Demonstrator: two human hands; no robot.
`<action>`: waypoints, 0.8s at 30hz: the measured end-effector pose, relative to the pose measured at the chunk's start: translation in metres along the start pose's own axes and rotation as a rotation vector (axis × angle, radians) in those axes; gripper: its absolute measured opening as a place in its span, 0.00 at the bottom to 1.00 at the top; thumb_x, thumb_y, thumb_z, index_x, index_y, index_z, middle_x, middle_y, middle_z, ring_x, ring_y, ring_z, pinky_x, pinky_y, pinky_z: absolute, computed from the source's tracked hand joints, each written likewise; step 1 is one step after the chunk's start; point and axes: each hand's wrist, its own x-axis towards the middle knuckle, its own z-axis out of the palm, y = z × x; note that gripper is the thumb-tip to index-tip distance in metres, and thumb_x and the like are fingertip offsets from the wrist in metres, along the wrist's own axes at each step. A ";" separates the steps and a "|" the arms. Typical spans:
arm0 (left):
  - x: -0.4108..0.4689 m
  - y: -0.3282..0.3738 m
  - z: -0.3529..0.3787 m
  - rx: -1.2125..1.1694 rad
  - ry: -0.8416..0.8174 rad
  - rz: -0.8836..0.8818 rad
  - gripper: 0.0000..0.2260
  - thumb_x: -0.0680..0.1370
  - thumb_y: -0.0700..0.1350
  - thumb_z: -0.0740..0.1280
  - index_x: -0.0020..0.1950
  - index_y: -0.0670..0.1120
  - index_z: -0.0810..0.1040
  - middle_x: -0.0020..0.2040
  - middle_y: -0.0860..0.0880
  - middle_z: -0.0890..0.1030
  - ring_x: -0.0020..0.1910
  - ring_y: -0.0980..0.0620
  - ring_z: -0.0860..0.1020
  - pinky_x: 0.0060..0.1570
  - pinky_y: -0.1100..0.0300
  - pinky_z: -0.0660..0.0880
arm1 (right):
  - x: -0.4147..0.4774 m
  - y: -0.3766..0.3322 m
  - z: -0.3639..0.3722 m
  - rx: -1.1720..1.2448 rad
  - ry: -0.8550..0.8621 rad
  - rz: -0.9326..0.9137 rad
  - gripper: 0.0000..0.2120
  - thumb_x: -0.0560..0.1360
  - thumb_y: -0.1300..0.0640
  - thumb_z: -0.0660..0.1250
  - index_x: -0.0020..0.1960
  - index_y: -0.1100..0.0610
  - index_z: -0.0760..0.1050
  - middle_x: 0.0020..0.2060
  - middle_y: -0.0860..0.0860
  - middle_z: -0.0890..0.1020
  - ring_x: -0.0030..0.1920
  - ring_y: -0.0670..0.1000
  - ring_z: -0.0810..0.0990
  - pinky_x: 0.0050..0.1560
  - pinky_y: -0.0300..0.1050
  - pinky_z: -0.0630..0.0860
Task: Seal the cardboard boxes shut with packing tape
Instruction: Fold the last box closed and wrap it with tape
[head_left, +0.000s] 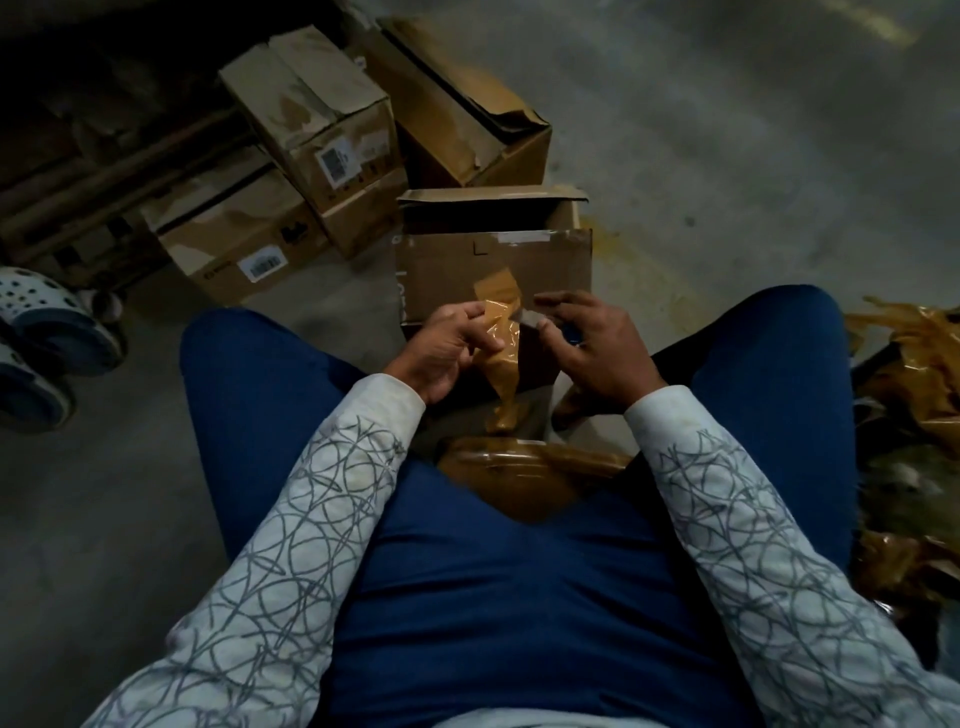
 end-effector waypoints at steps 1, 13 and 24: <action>-0.001 0.001 0.002 0.026 0.001 0.004 0.22 0.74 0.28 0.64 0.68 0.38 0.75 0.63 0.38 0.79 0.63 0.41 0.77 0.57 0.52 0.78 | 0.001 0.001 0.000 -0.024 0.003 -0.008 0.17 0.80 0.48 0.61 0.56 0.57 0.83 0.62 0.51 0.80 0.54 0.49 0.80 0.54 0.48 0.81; -0.003 -0.002 0.006 0.094 -0.091 0.095 0.24 0.73 0.28 0.66 0.67 0.46 0.74 0.60 0.43 0.79 0.62 0.44 0.77 0.55 0.50 0.77 | 0.000 -0.003 -0.002 -0.278 -0.022 -0.165 0.20 0.79 0.45 0.57 0.52 0.58 0.81 0.51 0.55 0.80 0.49 0.53 0.77 0.45 0.52 0.80; -0.005 -0.005 0.012 0.161 -0.104 0.062 0.21 0.73 0.28 0.66 0.63 0.46 0.77 0.55 0.46 0.80 0.57 0.46 0.79 0.54 0.49 0.77 | 0.002 -0.001 -0.004 -0.471 -0.198 -0.338 0.21 0.79 0.44 0.56 0.59 0.57 0.79 0.56 0.55 0.78 0.55 0.56 0.75 0.45 0.47 0.77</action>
